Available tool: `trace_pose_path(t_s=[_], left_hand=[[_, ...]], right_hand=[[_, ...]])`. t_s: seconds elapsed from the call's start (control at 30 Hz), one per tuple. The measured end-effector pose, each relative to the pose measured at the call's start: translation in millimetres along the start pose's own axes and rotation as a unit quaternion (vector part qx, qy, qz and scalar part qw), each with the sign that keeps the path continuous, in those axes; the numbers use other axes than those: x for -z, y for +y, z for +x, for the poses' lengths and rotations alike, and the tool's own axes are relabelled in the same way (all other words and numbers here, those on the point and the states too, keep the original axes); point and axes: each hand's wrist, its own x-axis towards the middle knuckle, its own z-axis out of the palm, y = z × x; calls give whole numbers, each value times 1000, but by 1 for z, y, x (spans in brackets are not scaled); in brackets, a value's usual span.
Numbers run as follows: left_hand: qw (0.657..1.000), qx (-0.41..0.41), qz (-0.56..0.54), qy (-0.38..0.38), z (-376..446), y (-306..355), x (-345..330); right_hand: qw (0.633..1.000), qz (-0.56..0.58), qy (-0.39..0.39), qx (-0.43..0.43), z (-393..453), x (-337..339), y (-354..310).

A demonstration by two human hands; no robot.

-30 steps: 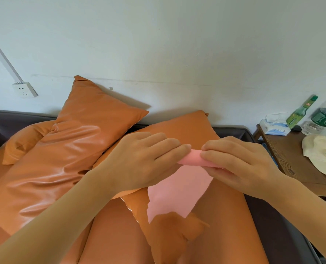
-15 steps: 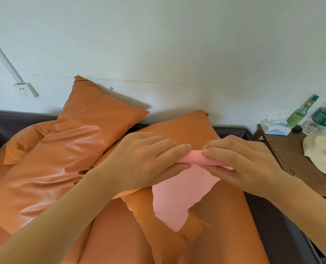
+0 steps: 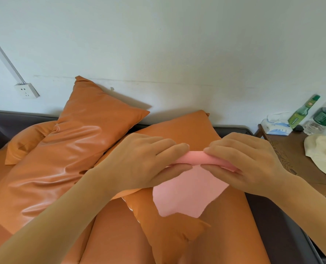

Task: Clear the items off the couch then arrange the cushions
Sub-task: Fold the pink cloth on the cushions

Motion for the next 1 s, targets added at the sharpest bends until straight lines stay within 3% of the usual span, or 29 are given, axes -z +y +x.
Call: trace_pose_path(t_s=[0.3,0.5,0.8,1.0], left_hand=[[1000,-3,-13,-19,-1,-1,-1],[999,5,-21,-26,-1,1,-2],[1000,-18,-1,2,3,-3,0],[1000,-5,4,-8,1,-1,-4]], right_hand=[[998,50,-29,-29,0,2,0],[1000,7,-20,17,-3,-1,3],[999,24,-16,-19,0,-2,1],[999,-32,3,30,0,-7,4]])
